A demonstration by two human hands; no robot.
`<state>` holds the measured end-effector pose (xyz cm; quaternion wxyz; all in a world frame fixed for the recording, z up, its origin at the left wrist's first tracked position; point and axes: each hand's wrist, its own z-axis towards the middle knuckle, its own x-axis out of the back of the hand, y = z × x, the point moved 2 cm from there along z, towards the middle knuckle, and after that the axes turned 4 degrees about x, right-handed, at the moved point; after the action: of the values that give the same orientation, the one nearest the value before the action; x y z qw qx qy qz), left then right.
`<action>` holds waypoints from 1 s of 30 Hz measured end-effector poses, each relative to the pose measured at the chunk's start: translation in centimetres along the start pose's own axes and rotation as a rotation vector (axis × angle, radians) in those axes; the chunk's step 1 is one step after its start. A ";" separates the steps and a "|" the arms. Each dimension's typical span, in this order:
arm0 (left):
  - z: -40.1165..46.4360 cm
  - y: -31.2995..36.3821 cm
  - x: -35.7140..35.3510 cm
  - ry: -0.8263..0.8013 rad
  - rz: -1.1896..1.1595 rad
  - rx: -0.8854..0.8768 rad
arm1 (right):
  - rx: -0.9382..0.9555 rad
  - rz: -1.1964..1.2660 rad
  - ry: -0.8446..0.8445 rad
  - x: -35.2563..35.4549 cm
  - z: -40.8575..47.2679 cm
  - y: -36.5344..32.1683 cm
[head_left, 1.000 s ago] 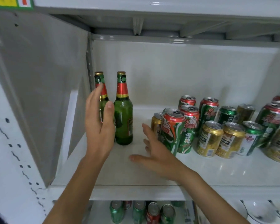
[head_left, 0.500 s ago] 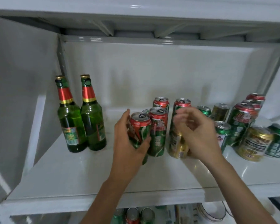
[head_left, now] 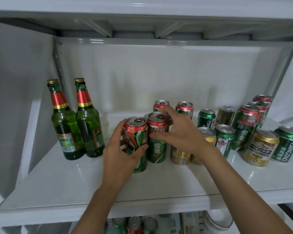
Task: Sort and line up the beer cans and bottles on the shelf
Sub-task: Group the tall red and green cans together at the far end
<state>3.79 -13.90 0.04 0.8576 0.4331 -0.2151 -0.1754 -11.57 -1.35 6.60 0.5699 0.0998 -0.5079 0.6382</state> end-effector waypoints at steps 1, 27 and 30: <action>0.0 -0.1 0.1 0.004 -0.003 0.004 | -0.001 0.020 0.010 0.1 -0.1 -0.1; -2.1 -4.1 5.9 -0.067 0.152 0.255 | -0.112 0.431 0.118 -8.6 -4.5 -2.8; -2.8 -4.6 5.5 -0.050 0.294 0.321 | -0.133 0.432 0.083 -10.3 -6.1 -1.6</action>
<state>9.36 -17.29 -3.99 0.7884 0.5236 -0.3221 -0.0227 -4.09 -3.39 -2.69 0.4459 -0.0754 -0.5345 0.7140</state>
